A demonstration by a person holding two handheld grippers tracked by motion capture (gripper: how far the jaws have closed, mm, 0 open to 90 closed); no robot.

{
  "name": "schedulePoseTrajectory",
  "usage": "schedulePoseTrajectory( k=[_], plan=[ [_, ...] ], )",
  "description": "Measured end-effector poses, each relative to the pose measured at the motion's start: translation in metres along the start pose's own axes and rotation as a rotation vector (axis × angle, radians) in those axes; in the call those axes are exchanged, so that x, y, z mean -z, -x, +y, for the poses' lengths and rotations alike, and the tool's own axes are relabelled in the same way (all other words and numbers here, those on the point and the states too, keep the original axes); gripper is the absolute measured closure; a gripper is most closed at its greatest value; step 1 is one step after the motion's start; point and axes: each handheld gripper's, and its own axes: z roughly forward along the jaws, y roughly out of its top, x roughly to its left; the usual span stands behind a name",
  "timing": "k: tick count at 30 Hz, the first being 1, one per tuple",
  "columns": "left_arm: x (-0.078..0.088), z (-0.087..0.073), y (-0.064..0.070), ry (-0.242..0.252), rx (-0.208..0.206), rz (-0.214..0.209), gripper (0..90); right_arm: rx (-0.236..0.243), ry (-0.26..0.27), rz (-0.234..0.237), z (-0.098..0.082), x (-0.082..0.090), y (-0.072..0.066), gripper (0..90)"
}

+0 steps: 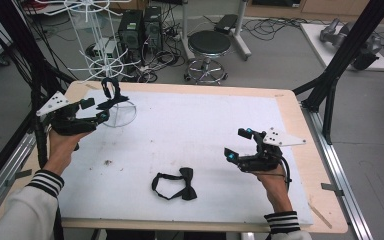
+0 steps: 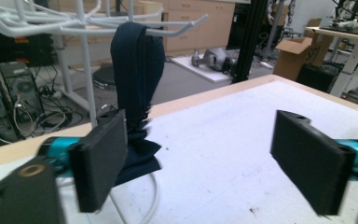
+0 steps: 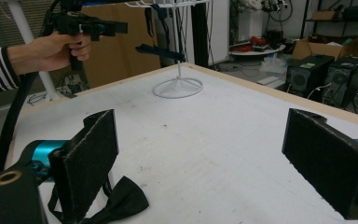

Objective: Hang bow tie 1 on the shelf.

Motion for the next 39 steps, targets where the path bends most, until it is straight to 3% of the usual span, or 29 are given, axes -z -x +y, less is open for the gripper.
schedulePoseTrajectory(
  k=[7, 11, 22, 29, 39],
  plan=[
    [0.013, -0.002, 0.007, 0.028, -0.038, -0.036, 13.9, 0.008, -0.009, -0.003, 0.0, -0.004, -0.001, 10.0],
    [0.019, -0.009, 0.011, 0.014, -0.084, -0.054, 14.0, 0.007, -0.014, -0.007, 0.0, -0.005, -0.003, 10.0],
    [0.036, -0.027, 0.028, 0.048, -0.107, -0.107, 14.0, 0.014, -0.019, -0.013, 0.0, -0.004, -0.006, 10.0],
    [0.045, -0.038, 0.041, 0.074, -0.12, -0.114, 13.9, 0.008, -0.014, -0.022, -0.002, -0.003, -0.007, 10.0],
    [0.048, -0.053, 0.045, 0.064, -0.109, -0.139, 14.0, 0.0, -0.015, -0.035, -0.008, -0.003, -0.005, 10.0]
  ],
)
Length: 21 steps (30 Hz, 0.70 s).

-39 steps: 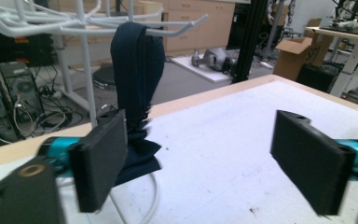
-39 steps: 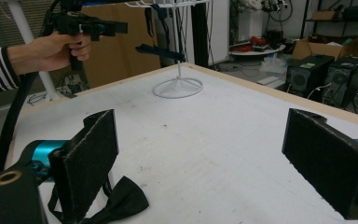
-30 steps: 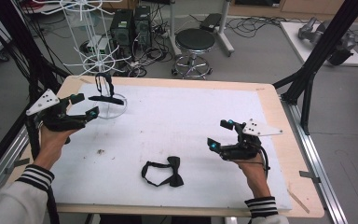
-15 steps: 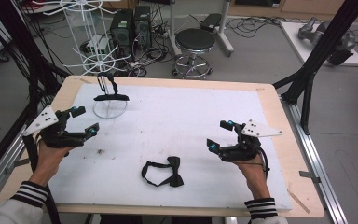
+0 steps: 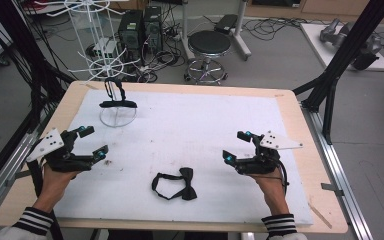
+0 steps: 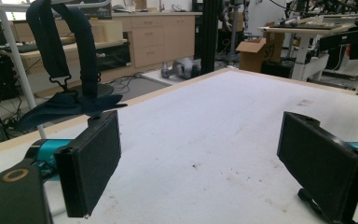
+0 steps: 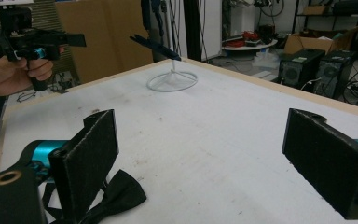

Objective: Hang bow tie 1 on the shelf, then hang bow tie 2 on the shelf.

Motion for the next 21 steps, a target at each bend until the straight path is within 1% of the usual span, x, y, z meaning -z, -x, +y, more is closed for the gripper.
schedulePoseTrajectory(
  k=[11, 12, 14, 18, 21],
  plan=[
    [-0.0002, -0.0004, 0.0003, 0.004, 0.0, -0.001, 14.0, -0.006, -0.004, -0.003, -0.0002, 0.0006, 0.0001, 10.0],
    [-0.0003, -0.0003, 0.0005, 0.005, -0.001, -0.001, 14.0, 0.001, -0.001, -0.003, -0.0002, 0.0002, 0.0005, 10.0],
    [-0.0004, -0.0002, 0.0008, 0.002, -0.007, 0.001, 14.0, -0.003, -0.007, 0.0, -0.0002, -0.0001, -0.0001, 10.0],
    [-0.0005, -0.0005, 0.0012, -0.005, -0.005, 0.004, 14.0, -0.002, -0.014, 0.007, -0.0006, -0.0015, -0.0003, 9.9],
    [-0.0003, 0.0005, 0.0027, -0.004, -0.011, 0.001, 14.0, 0.009, -0.025, 0.026, 0.0002, -0.0023, 0.0, 10.0]
  ],
)
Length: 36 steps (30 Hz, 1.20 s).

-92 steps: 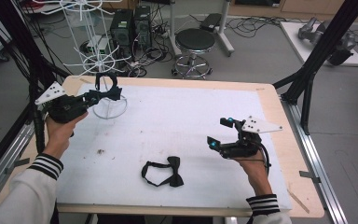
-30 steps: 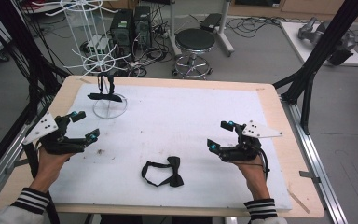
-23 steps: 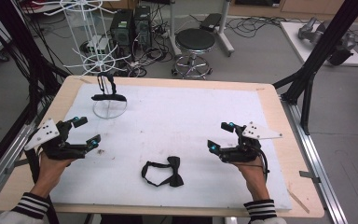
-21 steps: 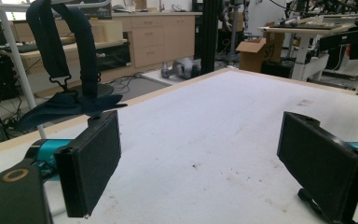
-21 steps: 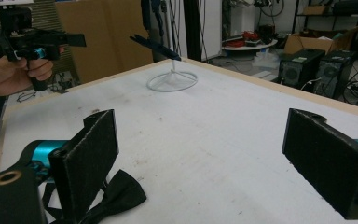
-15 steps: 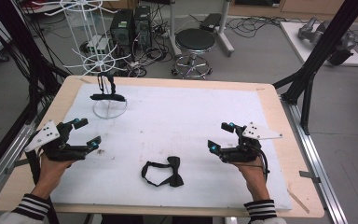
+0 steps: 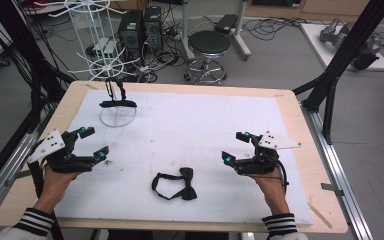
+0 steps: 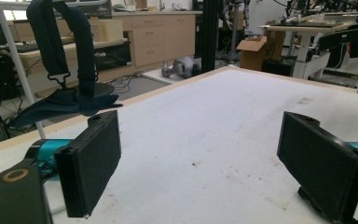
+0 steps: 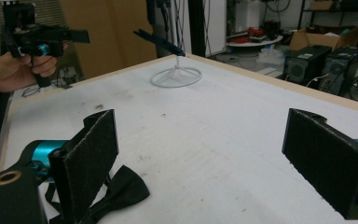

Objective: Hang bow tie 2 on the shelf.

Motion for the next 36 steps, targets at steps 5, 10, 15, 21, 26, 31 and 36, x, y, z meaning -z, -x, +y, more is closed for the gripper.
schedulePoseTrajectory(
  k=[5, 10, 15, 21, 26, 31, 36],
  plan=[
    [-0.001, 0.0, 0.002, 0.006, -0.001, -0.013, 14.0, 0.038, -0.069, 0.048, 0.009, -0.004, -0.001, 10.0],
    [-0.001, 0.0, 0.004, 0.01, -0.002, -0.028, 14.0, 0.072, -0.112, 0.091, 0.022, -0.013, -0.001, 10.0],
    [0.0, -0.001, 0.007, 0.019, -0.009, -0.04, 14.0, 0.126, -0.182, 0.15, 0.033, -0.026, -0.002, 10.0],
    [-0.002, -0.003, 0.011, 0.01, -0.027, -0.066, 14.0, 0.172, -0.255, 0.207, 0.045, -0.04, -0.003, 10.0],
    [-0.003, -0.004, 0.011, 0.015, -0.023, -0.074, 14.0, 0.202, -0.301, 0.255, 0.051, -0.052, -0.002, 10.0],
    [-0.004, -0.005, 0.012, 0.013, -0.019, -0.082, 14.0, 0.243, -0.362, 0.316, 0.056, -0.065, -0.005, 10.0],
    [-0.006, -0.005, 0.014, 0.011, -0.025, -0.092, 14.0, 0.286, -0.445, 0.402, 0.059, -0.081, -0.008, 10.1]
  ],
)
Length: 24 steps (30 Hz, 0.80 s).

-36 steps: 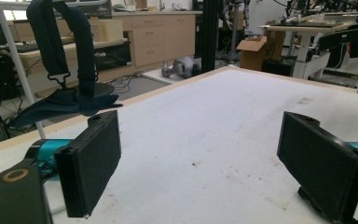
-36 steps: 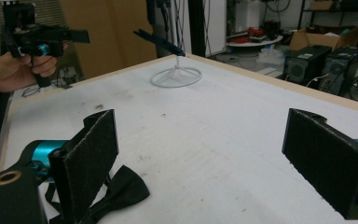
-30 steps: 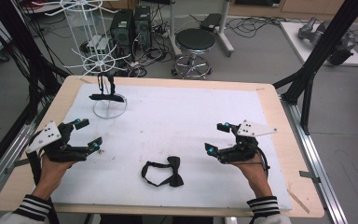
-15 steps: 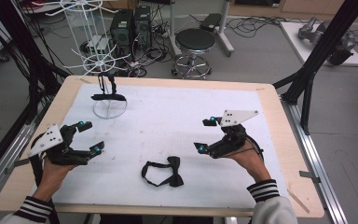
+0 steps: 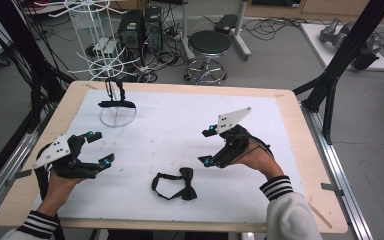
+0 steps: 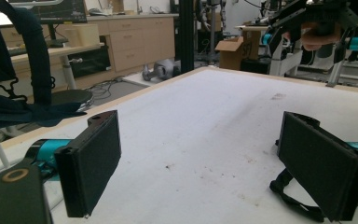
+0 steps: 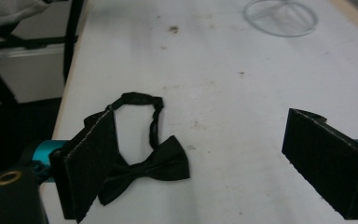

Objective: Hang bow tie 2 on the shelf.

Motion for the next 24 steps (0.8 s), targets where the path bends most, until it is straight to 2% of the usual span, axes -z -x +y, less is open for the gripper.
schedulePoseTrajectory(
  k=[3, 6, 9, 16, 20, 24],
  plan=[
    [-0.001, -0.001, 0.0, -0.002, 0.003, -0.002, 14.0, 0.011, -0.038, 0.037, 0.003, -0.007, 0.002, 10.1],
    [-0.001, -0.002, 0.001, -0.003, 0.005, -0.003, 14.0, 0.025, -0.076, 0.051, 0.005, -0.013, 0.006, 10.1],
    [-0.001, -0.002, 0.001, -0.006, 0.003, 0.0, 14.0, 0.022, -0.085, 0.082, 0.005, -0.019, 0.01, 10.2],
    [0.001, -0.002, 0.002, -0.02, -0.001, 0.001, 14.0, 0.034, -0.147, 0.147, -0.001, -0.032, 0.015, 10.8],
    [0.002, -0.002, 0.003, -0.022, -0.001, 0.003, 14.0, 0.044, -0.164, 0.157, -0.001, -0.037, 0.017, 10.8],
    [0.002, -0.001, 0.003, -0.026, -0.006, 0.002, 14.0, 0.068, -0.213, 0.163, 0.004, -0.043, 0.018, 10.8]
  ],
)
